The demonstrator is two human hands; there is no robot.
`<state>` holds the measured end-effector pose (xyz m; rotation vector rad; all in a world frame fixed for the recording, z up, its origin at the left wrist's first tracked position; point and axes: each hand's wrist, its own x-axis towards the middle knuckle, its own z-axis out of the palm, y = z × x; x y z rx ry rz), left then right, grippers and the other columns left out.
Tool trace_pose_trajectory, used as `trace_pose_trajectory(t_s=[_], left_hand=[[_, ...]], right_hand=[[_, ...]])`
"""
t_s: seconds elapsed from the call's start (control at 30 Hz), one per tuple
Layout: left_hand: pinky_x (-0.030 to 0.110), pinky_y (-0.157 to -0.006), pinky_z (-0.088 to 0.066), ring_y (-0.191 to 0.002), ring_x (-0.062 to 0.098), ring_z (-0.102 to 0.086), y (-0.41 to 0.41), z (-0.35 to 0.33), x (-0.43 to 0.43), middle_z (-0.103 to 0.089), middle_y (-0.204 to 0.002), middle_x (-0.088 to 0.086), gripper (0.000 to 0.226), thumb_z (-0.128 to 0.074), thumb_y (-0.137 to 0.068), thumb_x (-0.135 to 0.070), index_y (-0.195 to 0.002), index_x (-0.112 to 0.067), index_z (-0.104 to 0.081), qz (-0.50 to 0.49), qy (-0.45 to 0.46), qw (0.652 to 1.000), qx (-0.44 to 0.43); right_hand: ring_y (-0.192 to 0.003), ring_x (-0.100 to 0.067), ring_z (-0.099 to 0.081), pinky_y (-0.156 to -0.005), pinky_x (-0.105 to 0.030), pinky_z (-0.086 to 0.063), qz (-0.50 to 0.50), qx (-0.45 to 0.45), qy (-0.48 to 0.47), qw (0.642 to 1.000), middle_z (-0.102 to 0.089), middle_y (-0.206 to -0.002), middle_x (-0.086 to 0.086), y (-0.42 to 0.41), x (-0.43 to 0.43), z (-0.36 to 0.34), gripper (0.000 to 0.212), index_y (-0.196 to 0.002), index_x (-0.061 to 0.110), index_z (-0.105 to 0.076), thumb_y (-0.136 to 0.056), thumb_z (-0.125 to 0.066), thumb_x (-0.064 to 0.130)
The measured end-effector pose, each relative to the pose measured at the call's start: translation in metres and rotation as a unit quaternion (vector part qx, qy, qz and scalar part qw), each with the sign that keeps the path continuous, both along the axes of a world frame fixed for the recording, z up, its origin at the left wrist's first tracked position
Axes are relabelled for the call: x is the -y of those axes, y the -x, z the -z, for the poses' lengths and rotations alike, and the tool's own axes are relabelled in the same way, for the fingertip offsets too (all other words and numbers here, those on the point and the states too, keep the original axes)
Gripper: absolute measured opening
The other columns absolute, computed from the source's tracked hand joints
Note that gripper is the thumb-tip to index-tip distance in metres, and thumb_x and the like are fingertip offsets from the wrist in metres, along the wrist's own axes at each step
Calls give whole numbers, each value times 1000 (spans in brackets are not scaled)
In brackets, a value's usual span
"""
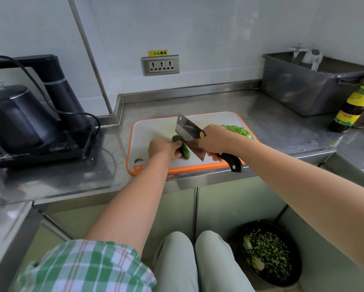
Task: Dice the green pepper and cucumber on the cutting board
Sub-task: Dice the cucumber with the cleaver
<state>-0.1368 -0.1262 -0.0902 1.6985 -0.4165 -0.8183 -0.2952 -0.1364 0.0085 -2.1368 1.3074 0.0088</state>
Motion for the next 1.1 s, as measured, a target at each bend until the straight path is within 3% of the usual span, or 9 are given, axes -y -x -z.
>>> trace_pose_trajectory(t_s=[0.3,0.47,0.7,0.83,0.93,1.1], left_hand=[[38,-87,-56,-78,25,-73,-3,2,3,-67,-52,-3,21,-79,-78,-16,-67,-7,-64,21,-16,1000,-12],[33,-86,-57,-76,21,-73,-1,-1,3,-63,-45,-7,24,-77,-81,-19,-66,-9,-62,14,-35,999,-4],[34,-83,-58,-75,25,-72,0,-1,4,-59,-39,-6,25,-79,-79,-16,-64,-8,-60,5,-36,999,16],[36,-83,-58,-76,26,-72,2,-2,2,-57,-37,-6,26,-77,-81,-15,-64,-8,-59,11,-36,999,27],[36,-83,-58,-75,27,-72,0,0,1,-63,-46,-1,24,-77,-81,-15,-65,-8,-60,13,-34,999,30],[36,-80,-59,-72,25,-72,-1,0,2,-67,-68,9,25,-76,-82,-17,-65,-8,-61,15,-39,998,42]], right_hand=[[-42,-21,-46,-44,-23,-39,-17,-27,7,999,-52,-56,-13,-3,-5,-13,27,-69,-1,-50,-94,-39,5],[-27,-12,-41,-40,-18,-37,-28,-34,-15,999,-47,-35,-1,-1,-6,-22,30,-68,3,-47,-96,-42,14],[-30,-12,-42,-34,-13,-35,-43,-70,-7,997,-49,-53,-7,-7,-2,-31,28,-67,4,-49,-93,-39,7],[-44,-16,-43,-39,-18,-38,-59,-90,-7,994,-49,-59,-9,-19,0,-27,27,-70,4,-49,-94,-37,4],[-48,-18,-43,-47,-23,-40,-71,-101,-2,992,-49,-60,-10,-29,-1,-21,25,-72,2,-52,-92,-38,3],[-50,-22,-48,-48,-25,-42,-84,-103,32,991,-54,-62,-13,-32,-1,-8,24,-74,-3,-58,-91,-42,3]])
